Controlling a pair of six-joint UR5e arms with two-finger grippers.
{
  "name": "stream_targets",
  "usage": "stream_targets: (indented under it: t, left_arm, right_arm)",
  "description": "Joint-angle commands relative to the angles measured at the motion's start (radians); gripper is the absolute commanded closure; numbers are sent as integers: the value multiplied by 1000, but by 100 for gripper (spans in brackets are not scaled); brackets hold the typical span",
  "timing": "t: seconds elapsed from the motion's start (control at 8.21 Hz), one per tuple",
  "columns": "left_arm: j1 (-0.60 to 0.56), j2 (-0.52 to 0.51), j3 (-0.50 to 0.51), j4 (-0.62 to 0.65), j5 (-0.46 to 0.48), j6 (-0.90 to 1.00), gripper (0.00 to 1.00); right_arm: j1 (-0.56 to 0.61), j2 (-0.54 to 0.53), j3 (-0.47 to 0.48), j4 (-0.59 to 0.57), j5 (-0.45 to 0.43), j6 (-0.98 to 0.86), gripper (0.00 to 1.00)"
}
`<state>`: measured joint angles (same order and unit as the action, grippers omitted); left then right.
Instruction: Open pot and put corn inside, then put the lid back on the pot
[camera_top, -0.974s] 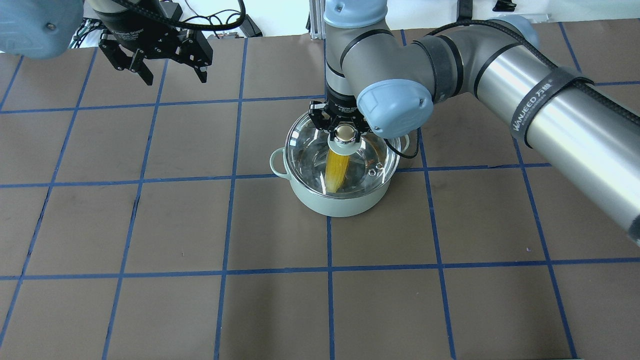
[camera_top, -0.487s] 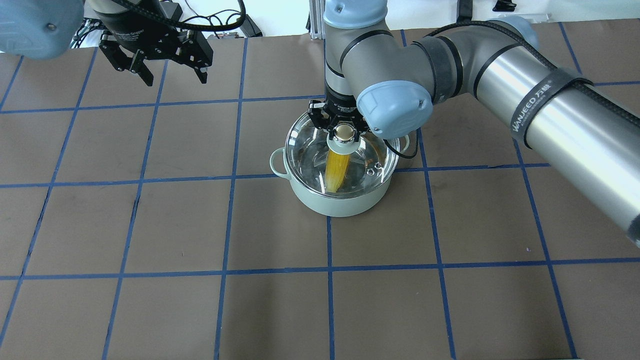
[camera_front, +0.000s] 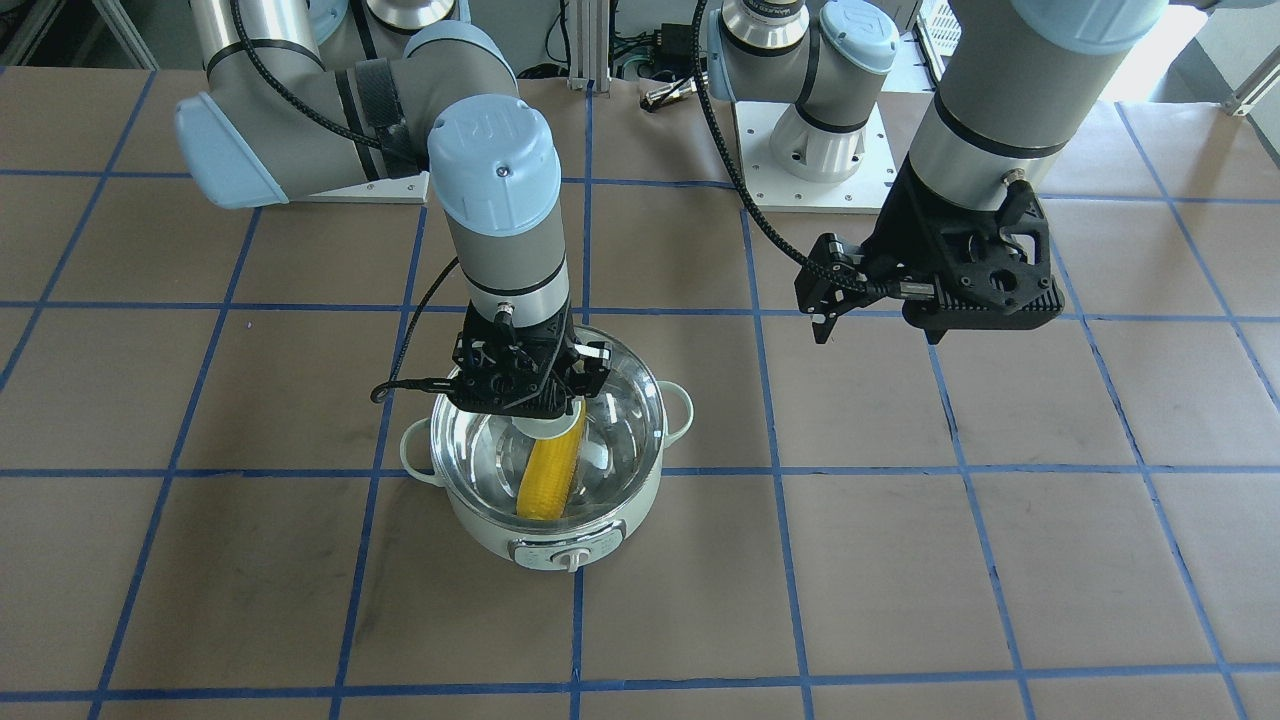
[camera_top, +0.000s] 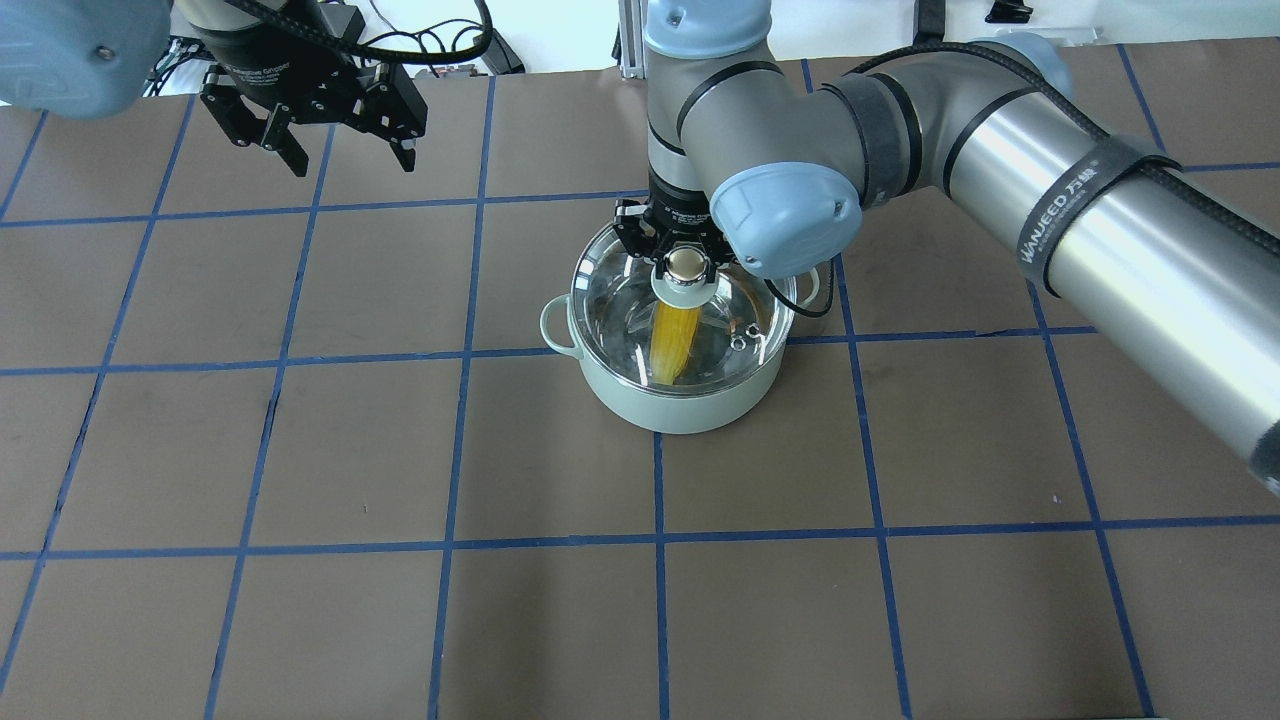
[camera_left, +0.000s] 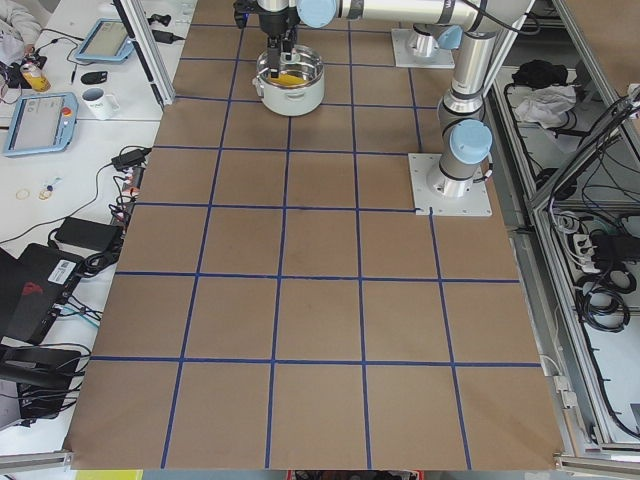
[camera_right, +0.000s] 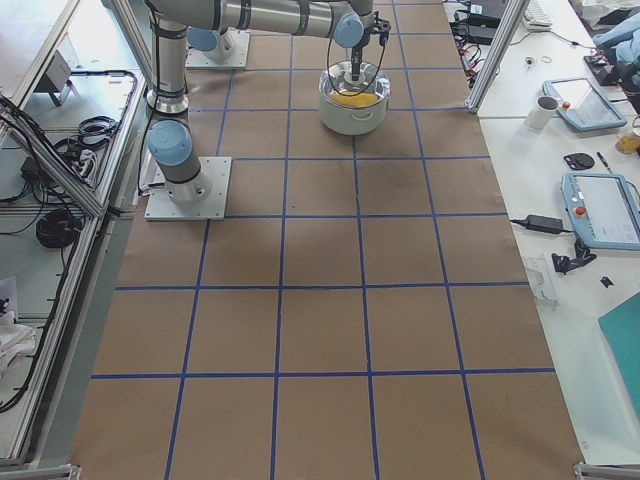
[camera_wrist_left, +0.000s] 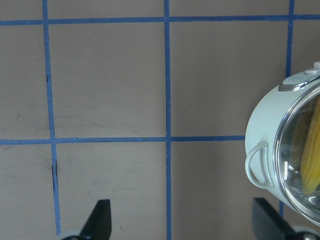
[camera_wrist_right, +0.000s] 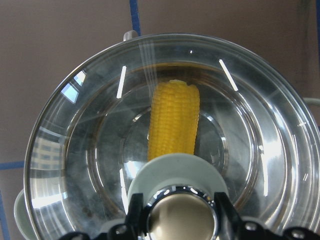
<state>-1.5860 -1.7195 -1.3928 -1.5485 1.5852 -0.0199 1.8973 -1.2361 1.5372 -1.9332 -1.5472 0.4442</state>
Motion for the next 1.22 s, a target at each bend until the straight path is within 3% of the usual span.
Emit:
stream_targets:
  t: [0.0, 0.85, 0.97, 1.1]
  left_arm:
    - [-5, 0, 0, -1, 1, 0, 0]
    - [-6, -2, -12, -1, 1, 0, 0]
    - [-8, -2, -12, -1, 1, 0, 0]
    - [-8, -2, -12, -1, 1, 0, 0]
  right_arm:
    - [0, 1, 0, -9, -5, -1, 89]
    - [0, 9, 1, -7, -11, 1, 88]
    - [0, 9, 1, -7, -11, 4, 83]
    - [0, 9, 1, -7, -13, 17, 65]
